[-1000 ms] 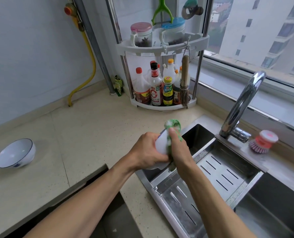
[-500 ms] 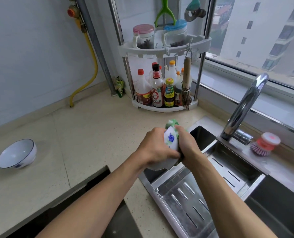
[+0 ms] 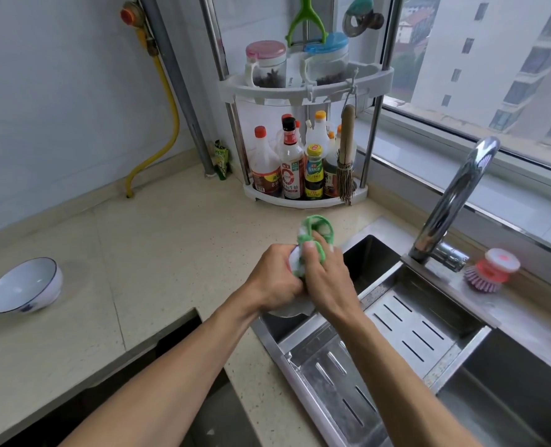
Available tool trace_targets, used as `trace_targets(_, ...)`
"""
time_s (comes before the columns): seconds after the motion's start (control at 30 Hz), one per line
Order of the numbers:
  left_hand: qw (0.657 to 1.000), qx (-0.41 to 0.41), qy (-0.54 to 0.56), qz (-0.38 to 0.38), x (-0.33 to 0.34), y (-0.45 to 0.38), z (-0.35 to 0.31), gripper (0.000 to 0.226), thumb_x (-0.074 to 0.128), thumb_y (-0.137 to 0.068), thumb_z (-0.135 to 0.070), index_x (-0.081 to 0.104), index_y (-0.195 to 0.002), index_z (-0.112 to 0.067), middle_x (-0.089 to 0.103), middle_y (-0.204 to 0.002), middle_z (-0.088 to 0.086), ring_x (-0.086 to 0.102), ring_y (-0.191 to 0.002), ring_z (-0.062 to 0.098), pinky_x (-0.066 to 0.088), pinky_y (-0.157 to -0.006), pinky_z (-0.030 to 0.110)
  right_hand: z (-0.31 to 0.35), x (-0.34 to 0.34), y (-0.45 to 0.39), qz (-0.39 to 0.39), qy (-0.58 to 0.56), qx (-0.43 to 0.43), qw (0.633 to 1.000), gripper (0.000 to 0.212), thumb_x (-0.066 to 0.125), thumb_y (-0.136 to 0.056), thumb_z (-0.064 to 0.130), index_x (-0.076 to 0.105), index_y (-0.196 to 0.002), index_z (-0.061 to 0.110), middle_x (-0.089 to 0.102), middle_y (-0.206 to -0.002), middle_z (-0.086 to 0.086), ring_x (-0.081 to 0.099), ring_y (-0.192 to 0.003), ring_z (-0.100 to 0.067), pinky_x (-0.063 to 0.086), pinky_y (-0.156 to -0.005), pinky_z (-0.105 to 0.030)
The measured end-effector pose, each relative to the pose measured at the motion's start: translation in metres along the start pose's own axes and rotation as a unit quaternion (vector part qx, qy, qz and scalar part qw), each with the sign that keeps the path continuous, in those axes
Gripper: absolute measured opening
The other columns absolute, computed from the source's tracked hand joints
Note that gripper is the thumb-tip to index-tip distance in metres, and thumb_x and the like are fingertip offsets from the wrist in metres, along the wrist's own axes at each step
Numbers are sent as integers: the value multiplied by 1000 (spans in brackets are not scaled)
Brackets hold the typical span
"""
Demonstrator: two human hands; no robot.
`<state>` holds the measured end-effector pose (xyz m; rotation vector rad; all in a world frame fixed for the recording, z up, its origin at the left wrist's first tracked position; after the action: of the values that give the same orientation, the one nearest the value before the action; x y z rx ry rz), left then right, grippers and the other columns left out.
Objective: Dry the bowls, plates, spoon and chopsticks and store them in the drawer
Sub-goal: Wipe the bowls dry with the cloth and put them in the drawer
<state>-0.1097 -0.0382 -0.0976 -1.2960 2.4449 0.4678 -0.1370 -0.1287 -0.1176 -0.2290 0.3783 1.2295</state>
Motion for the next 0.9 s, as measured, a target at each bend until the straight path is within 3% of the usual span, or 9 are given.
trace_targets(0.1,999,9,-2,42,9,7,-3,21,81,-70,6,67,-80,-7,69,-71,3,65,-63,17,54,-59,32,-34,1,-3,35,-145,131,980,45,35,-105,45,66,-96,13,66,-80,-10,63,-58,-16,48,-53,-26)
trace_targets(0.17,998,13,-14,57,13,14,-5,26,85,-68,1,68,-87,-5,72,-80,7,70,-70,22,60,-65,34,-54,0,-1,52,-274,245,928,42,44,-101,42,61,-78,12,67,-66,-11,64,-51,-20,46,-46,-23)
trace_targets(0.27,999,9,13,29,4,11,-2,23,83,-70,4,68,-82,-8,71,-75,1,68,-67,16,57,-62,32,-33,-4,2,21,-199,152,968,41,40,-102,43,66,-87,14,69,-84,-12,65,-73,-26,48,-61,-29)
trace_targets(0.37,1000,-2,21,6,-4,9,6,19,72,-74,12,66,-76,-6,65,-67,-3,60,-62,12,49,-60,29,-4,8,14,-6,-30,-20,999,40,35,-105,46,58,-133,30,53,-114,-4,54,-100,-17,41,-88,-31)
trace_targets(0.43,1000,9,17,15,-2,15,5,16,77,-72,10,66,-79,0,67,-68,1,63,-61,16,52,-58,32,-21,14,11,6,-142,55,988,44,39,-99,56,66,-120,28,65,-107,-9,63,-93,-23,50,-82,-33)
trace_targets(0.5,999,21,23,23,-3,25,0,24,83,-70,6,69,-89,3,72,-78,10,70,-69,25,59,-63,40,-43,19,10,56,-281,187,940,53,42,-97,58,70,-87,14,72,-81,-16,69,-65,-28,52,-54,-27)
trace_targets(0.63,998,49,38,12,-7,32,-12,37,87,-69,-1,70,-101,-1,73,-89,9,73,-80,23,61,-67,36,-39,19,14,140,-375,249,882,54,42,-100,49,69,-90,3,74,-84,-21,72,-66,-30,57,-51,-30)
trace_targets(0.83,996,-73,48,-1,-8,21,-4,35,91,-67,-9,69,-93,-18,72,-82,-1,68,-69,5,58,-64,22,-34,1,-6,92,-235,231,940,46,43,-100,44,66,-104,4,74,-93,-20,70,-85,-36,56,-85,-52)
trace_targets(0.9,992,-113,63,-10,-9,17,-3,30,90,-64,-3,69,-83,-14,70,-72,-2,65,-58,6,54,-55,21,-20,-5,-9,77,-134,159,975,44,37,-102,41,65,-98,6,69,-94,-22,65,-83,-35,53,-81,-48)
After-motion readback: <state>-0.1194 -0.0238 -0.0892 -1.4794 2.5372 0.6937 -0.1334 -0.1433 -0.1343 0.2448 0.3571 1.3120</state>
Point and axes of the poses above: each hand's wrist, its own y-axis away from the middle knuckle, its own x-axis out of the palm, z = x × y, the point moved 10 cm from there along -y, towards the middle knuckle
